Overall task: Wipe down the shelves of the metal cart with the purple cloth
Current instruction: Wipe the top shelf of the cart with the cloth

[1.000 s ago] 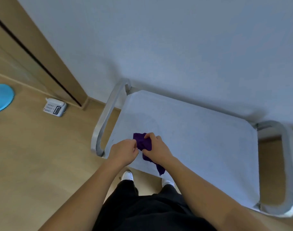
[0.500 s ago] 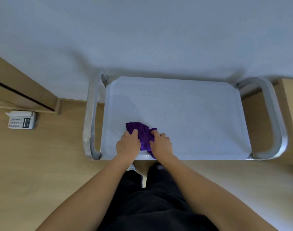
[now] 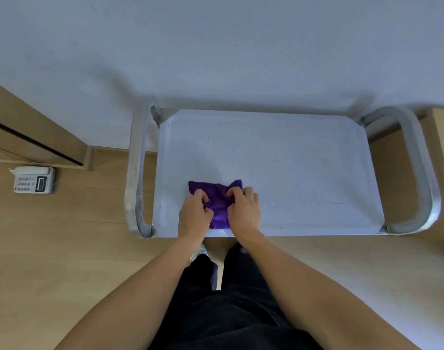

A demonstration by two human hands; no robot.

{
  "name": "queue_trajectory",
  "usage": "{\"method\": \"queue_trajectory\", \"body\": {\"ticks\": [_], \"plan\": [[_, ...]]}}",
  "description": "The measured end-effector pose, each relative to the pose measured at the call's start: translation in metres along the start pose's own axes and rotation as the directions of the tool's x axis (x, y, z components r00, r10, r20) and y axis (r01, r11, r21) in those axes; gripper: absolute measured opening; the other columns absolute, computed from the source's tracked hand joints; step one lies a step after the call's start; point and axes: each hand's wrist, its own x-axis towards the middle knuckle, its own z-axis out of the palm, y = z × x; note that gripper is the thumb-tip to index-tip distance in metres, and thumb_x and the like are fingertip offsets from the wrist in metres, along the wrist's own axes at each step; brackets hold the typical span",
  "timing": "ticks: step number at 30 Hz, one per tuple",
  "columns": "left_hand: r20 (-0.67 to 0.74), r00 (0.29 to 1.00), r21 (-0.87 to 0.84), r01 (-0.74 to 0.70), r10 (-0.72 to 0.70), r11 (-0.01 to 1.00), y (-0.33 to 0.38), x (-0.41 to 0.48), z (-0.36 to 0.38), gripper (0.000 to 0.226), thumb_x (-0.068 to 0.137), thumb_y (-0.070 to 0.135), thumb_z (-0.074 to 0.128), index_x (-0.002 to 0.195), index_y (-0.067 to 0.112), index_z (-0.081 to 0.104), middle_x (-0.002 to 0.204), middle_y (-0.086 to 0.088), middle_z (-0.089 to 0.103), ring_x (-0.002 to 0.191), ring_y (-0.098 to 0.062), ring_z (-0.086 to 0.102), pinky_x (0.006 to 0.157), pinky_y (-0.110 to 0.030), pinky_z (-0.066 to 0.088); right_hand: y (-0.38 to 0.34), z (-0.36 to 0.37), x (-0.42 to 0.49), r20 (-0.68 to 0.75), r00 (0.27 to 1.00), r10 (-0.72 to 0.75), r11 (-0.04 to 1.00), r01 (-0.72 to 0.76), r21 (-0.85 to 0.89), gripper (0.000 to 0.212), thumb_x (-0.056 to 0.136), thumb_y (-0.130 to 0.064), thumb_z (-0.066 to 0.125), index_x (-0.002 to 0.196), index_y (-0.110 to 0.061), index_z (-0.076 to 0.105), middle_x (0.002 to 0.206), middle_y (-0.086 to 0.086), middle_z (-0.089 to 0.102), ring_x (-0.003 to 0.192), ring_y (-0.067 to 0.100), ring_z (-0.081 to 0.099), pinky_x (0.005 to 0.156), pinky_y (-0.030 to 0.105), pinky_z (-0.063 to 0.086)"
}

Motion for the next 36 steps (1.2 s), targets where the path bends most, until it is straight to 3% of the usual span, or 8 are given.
{"method": "queue_trajectory", "body": {"ticks": [4,8,12,18,22,27,33,36], "plan": [[-0.058,0.994,0.199,-0.077,0.090,0.977,-0.020,-0.007,-0.007,0.023,0.087,0.017,0.061,0.109,0.016,0.056,0.100,-0.004,0.054,0.089,-0.022,0.055,0.070,-0.035,0.052,-0.018,0.011,-0.001,-0.079,0.987,-0.142,0.988,0.137,-0.069,0.050,0.083,0.001,0.053,0.126,-0.023,0.057,0.134,0.008,0.047,0.123,0.030,0.041,0.100,0.041,0.041],[-0.004,1.000,0.387,-0.011,0.014,0.922,-0.063,-0.016,-0.017,0.031,0.087,0.017,0.058,0.118,0.011,0.058,0.129,-0.012,0.045,0.118,-0.029,0.045,0.089,-0.038,0.047,-0.022,0.037,0.002,0.127,0.974,-0.189,0.969,0.206,-0.134,0.051,0.099,-0.022,0.047,0.147,-0.033,0.036,0.161,0.007,0.020,0.148,0.036,0.011,0.118,0.050,0.020],[0.002,1.000,0.234,0.010,-0.011,0.972,-0.086,-0.029,-0.024,0.036,0.089,0.008,0.053,0.125,0.009,0.055,0.144,-0.008,0.037,0.135,-0.023,0.036,0.100,-0.034,0.042,-0.030,0.070,-0.009,0.238,0.942,-0.237,0.914,0.299,-0.274,0.057,0.102,-0.036,0.034,0.154,-0.035,0.013,0.164,0.004,-0.001,0.146,0.048,-0.007,0.118,0.060,0.006],[-0.060,0.998,0.101,0.006,0.000,0.995,-0.096,-0.044,-0.028,0.036,0.087,0.001,0.052,0.123,0.003,0.051,0.140,-0.007,0.043,0.127,-0.024,0.045,0.097,-0.035,0.046,-0.033,0.088,-0.023,0.369,0.766,-0.526,0.730,0.629,-0.265,0.054,0.099,-0.048,0.035,0.151,-0.039,0.023,0.161,-0.001,0.022,0.149,0.039,0.007,0.119,0.057,0.015],[-0.009,1.000,0.167,-0.023,0.025,0.986,-0.101,-0.045,-0.026,0.042,0.086,0.002,0.051,0.128,0.005,0.050,0.150,-0.009,0.035,0.130,-0.027,0.043,0.088,-0.036,0.050,-0.006,0.056,0.015,0.297,0.876,-0.380,0.812,0.469,-0.348,0.055,0.099,-0.058,0.020,0.151,-0.044,0.017,0.163,-0.005,0.014,0.150,0.033,0.003,0.121,0.052,0.006],[0.037,0.998,0.186,-0.049,0.043,0.981,-0.104,-0.048,-0.025,0.046,0.085,0.002,0.051,0.130,0.007,0.048,0.153,-0.008,0.028,0.131,-0.026,0.043,0.087,-0.034,0.051,-0.017,0.063,0.007,0.232,0.939,-0.253,0.887,0.321,-0.332,0.057,0.101,-0.049,0.030,0.154,-0.034,0.013,0.164,0.002,0.009,0.148,0.043,0.001,0.118,0.057,0.007],[0.015,1.000,0.133,-0.029,0.027,0.991,-0.107,-0.055,-0.024,0.040,0.086,0.001,0.053,0.126,0.003,0.049,0.153,-0.006,0.027,0.131,-0.023,0.044,0.097,-0.031,0.047,-0.019,0.082,-0.025,0.406,0.700,-0.588,0.653,0.707,-0.272,0.055,0.102,-0.052,0.021,0.154,-0.035,0.018,0.162,-0.002,0.019,0.149,0.036,0.005,0.120,0.054,0.013],[0.040,0.997,0.146,-0.068,0.063,0.987,-0.108,-0.057,-0.023,0.043,0.083,-0.003,0.051,0.126,0.005,0.049,0.155,-0.006,0.026,0.127,-0.025,0.047,0.086,-0.032,0.051,-0.002,0.064,0.012,0.383,0.705,-0.597,0.617,0.708,-0.343,0.053,0.101,-0.056,0.015,0.151,-0.041,0.020,0.160,-0.006,0.024,0.149,0.032,0.011,0.121,0.050,0.010]]}}
